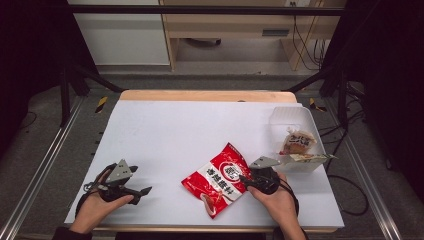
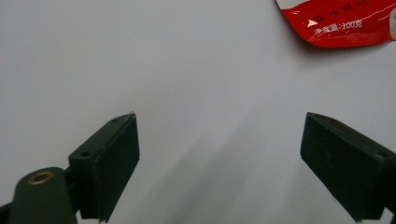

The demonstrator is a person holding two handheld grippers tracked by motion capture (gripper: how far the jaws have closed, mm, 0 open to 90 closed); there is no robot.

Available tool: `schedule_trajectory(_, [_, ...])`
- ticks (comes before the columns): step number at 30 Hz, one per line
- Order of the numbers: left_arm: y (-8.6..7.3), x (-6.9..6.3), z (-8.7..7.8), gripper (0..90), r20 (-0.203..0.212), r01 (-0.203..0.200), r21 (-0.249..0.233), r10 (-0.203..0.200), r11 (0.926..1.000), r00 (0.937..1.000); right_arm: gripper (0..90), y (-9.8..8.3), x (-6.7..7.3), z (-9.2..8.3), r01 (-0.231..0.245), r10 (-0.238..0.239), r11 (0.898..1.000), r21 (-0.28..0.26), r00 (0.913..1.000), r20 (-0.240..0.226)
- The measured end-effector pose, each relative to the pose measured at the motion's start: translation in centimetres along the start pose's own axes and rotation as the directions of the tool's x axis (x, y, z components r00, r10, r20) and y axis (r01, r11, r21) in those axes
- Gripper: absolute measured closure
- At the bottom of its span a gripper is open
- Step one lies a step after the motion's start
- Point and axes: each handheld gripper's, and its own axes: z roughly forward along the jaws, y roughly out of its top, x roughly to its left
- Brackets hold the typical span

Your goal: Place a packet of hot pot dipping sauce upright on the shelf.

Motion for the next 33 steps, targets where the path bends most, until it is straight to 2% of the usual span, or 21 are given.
schedule_trajectory(3, [0.0,-0.1,0.0,11.7,-0.002,0.001,0.004,-0.001,1.0,1.0,74.5,0.4,-0.2,0.1,0.06,-0.06,0.998,0.006,0.998,0.023])
schedule_trajectory(7, [-0.2,0.1,-0.1,11.9,-0.008,0.008,0.004,-0.008,1.0,0.9999,89.8,1.5,-0.3,-0.3,0.101,-0.099,0.995,-0.026,0.994,0.045])
schedule_trajectory(9, [-0.2,0.2,-0.2,11.9,-0.011,0.014,0.002,-0.014,0.9999,0.9998,90.0,2.2,-0.3,-0.4,0.129,-0.127,0.991,-0.046,0.9909,0.043])
schedule_trajectory(11, [-0.2,0.2,-0.3,12.0,-0.014,0.018,0.002,-0.018,0.9998,0.9997,90.0,3.3,-0.1,-0.5,0.141,-0.14,0.986,-0.092,0.9899,0.024])
schedule_trajectory(13, [-0.2,0.2,-0.3,12.0,-0.014,0.019,0.003,-0.019,0.9998,0.9997,90.0,4.6,0.1,-0.5,0.185,-0.182,0.978,-0.099,0.9824,0.041])
schedule_trajectory(15, [-0.2,0.1,-0.3,12.0,-0.013,0.018,0.002,-0.018,0.9998,0.9998,90.0,5.8,0.3,-0.3,0.217,-0.215,0.97,-0.106,0.9761,0.03])
schedule_trajectory(18, [-0.2,0.1,-0.3,12.4,-0.011,0.018,0.001,-0.018,0.9998,0.9998,90.0,7.6,1.0,0.3,0.277,-0.275,0.954,-0.116,0.9608,0.033])
schedule_trajectory(23, [0.0,0.2,-0.5,12.6,-0.006,0.017,-0.006,-0.017,0.9998,0.9998,90.0,9.8,1.9,1.5,0.316,-0.316,0.938,-0.144,0.9485,0.021])
schedule_trajectory(29, [0.9,0.5,-0.7,12.7,-0.006,0.014,-0.026,-0.014,0.9996,0.9999,90.0,11.7,2.5,2.1,0.327,-0.333,0.926,-0.188,0.9428,0.0])
schedule_trajectory(33, [1.7,0.6,-0.6,12.7,-0.004,0.01,-0.031,-0.01,0.9995,0.9999,90.0,12.3,2.6,2.0,0.327,-0.336,0.919,-0.222,0.9417,-0.005])
